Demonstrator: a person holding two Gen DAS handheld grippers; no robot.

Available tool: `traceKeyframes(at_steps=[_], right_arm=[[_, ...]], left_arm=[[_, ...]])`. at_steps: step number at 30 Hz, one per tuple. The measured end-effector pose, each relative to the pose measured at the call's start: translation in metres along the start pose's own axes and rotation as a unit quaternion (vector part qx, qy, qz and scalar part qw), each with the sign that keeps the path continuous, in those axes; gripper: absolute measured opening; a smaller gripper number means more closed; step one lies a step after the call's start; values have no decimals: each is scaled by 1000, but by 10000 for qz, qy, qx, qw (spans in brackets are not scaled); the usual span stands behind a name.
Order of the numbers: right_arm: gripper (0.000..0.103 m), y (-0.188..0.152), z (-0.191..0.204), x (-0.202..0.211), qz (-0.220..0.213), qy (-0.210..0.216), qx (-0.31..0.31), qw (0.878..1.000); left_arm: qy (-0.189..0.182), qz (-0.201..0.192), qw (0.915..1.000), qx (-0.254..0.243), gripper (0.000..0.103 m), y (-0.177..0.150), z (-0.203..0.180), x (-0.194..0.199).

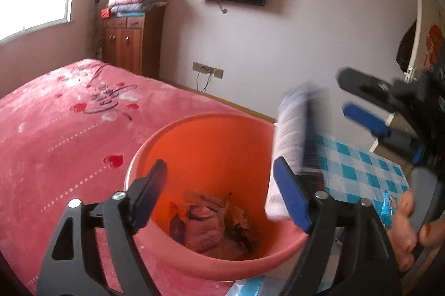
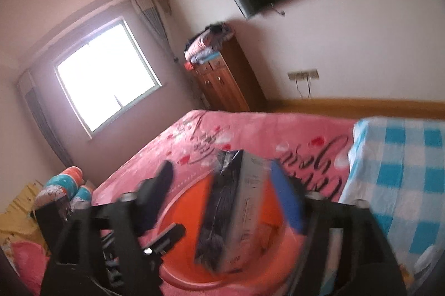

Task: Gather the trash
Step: 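Carry the yogurt bottle and milk carton over the orange bucket and open both tools, then return both tools from the bucket to the remaining trash on the cloth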

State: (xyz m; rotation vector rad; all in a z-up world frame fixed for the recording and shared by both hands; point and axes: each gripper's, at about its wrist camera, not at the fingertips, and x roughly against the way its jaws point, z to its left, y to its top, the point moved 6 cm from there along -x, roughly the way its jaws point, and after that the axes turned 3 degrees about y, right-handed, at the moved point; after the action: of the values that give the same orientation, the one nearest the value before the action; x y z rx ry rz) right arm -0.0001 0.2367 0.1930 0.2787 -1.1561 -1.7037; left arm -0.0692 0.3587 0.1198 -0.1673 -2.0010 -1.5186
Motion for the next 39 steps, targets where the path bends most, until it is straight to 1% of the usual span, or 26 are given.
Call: traceKeyframes(at_steps=[1,3,5,8,10,13,15,21,23,26,33,34,39], right_arm=[[82,-4,-6,1,13,-142,-24,9999],[85,-9,-16,8,-15,-286,-25,9996],[91,-12,-25,21,-133,-453,-19,9989],[91,-17,-34,40,-255,-714,139,9970],[92,-23,-39,50,-316,-946,317,9945],[94,-33,-42,64,-447,-1137,558,9909],[95,-40,-44,72,-530,-1220,683,9888],[97,-57,-48,102,-904,-1591,1180,9760],[97,-61,-51,112,-1062,-1732,1341,9699],[98,-68,-55,125,-1169,-1985,1513,9613],[98,-82,-73,152,-1361,-2477,1685,9443],[98,-85,-75,156,-1398,-2563,1714,9410],[98,-97,-83,171,-1507,-2717,1815,9330]], left_arm=[[8,-10,10000,40,88,-2,3,0],[31,-28,10000,44,88,-5,6,0],[37,-64,10000,25,89,-8,6,2],[66,-180,9998,4,89,-9,6,7],[35,-331,9994,2,89,-9,3,15],[6,-577,9983,-56,89,-9,-2,25],[-33,-724,9973,-134,93,-9,-7,31],[-260,-930,9947,-367,95,-11,-28,41],[-356,-1061,9928,-434,95,-13,-36,47],[-509,-1184,9904,-505,95,-15,-48,54],[-824,-1150,9874,-715,95,-25,-78,59],[-842,-1130,9872,-746,95,-27,-82,59],[-876,-947,9862,-1036,95,-39,-106,59]])
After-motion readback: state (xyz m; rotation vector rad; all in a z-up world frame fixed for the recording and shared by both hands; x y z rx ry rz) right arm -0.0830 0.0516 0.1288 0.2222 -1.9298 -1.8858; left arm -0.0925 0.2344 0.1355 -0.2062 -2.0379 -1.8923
